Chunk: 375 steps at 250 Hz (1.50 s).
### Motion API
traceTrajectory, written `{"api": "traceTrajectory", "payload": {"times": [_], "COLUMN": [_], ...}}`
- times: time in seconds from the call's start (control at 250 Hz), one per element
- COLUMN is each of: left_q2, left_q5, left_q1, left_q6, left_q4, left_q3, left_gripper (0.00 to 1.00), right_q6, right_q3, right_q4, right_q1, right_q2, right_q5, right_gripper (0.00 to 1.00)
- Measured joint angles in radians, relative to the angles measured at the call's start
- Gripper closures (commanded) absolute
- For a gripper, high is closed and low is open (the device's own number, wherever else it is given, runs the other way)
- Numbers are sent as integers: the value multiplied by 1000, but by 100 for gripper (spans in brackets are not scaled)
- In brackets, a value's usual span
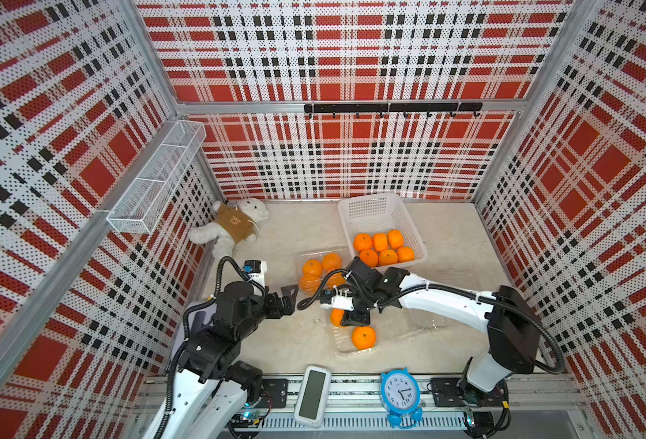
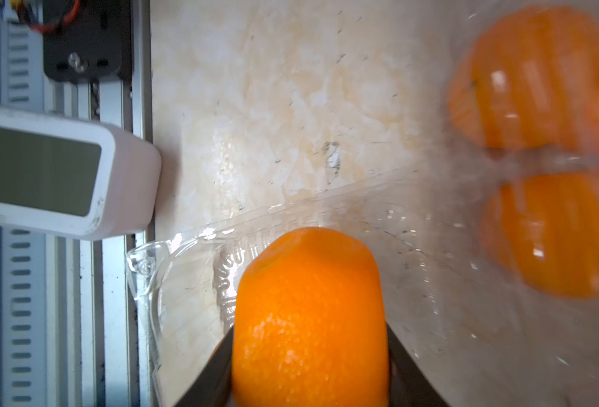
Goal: Take oranges out of containers
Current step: Pick up the orange from the packing box, then place the orange in the basket.
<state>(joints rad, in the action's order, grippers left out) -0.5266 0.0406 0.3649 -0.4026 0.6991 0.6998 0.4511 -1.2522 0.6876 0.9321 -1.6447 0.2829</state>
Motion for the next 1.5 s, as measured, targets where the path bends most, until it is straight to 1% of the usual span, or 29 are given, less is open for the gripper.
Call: {"api": "traceTrajectory", "payload": {"times": [0.04,0.06,0.116,0.184,0.256,0.352,0.44,0.524,0.616,0.696,0.776,0.88,1.005,1.129,1.229,1.369,1.501], "left_q2": [-2,-4,-8,-13,-15,-15,-15,-15,-15,-14,-13,-10,-11,-11,-11,-14,-18], "left_q5": [3,5,8,11,15,20,24,27,27,27,27,27,27,29,31,31,31], "left_q1": [-4,-7,-13,-18,-21,-24,-26,-27,-28,-28,-28,-28,-30,-35,-39,-39,-39], "left_q6": [0,0,0,1,2,4,4,5,5,6,6,7,7,7,7,8,8], "left_q4": [0,0,0,0,0,-1,-1,-2,-2,-2,-2,-2,-3,-3,-3,-3,-3], "left_q3": [0,0,0,0,0,0,0,0,0,0,0,0,0,0,0,0,0], "left_gripper": [1,1,1,1,0,0,1,1,0,0,1,1,1,0,1,1,1], "right_q6": [-33,-52,-111,-195,-284,-372,-426,-461,-478,-492,-525,-583,-649,-681,-684,-683,-680], "right_q3": [-26,-39,-66,-105,-158,-234,-379,-565,-768,-906,-1010,-1078,-1091,-1090,-1109,-1172,-1176], "right_q4": [-9,-16,-41,-62,-84,-89,-48,14,93,161,221,259,246,195,167,148,142], "right_q1": [-36,-59,-116,-180,-227,-256,-277,-290,-301,-316,-333,-379,-450,-502,-501,-483,-473], "right_q2": [13,22,43,60,58,28,-77,-230,-409,-537,-634,-698,-716,-726,-756,-838,-885], "right_q5": [6,7,1,-39,-129,-246,-306,-344,-376,-393,-388,-354,-286,-229,-192,-159,-148], "right_gripper": [92,100,100,100,100,100,100,96,95,95,94,93,93,91,90,88,84]}}
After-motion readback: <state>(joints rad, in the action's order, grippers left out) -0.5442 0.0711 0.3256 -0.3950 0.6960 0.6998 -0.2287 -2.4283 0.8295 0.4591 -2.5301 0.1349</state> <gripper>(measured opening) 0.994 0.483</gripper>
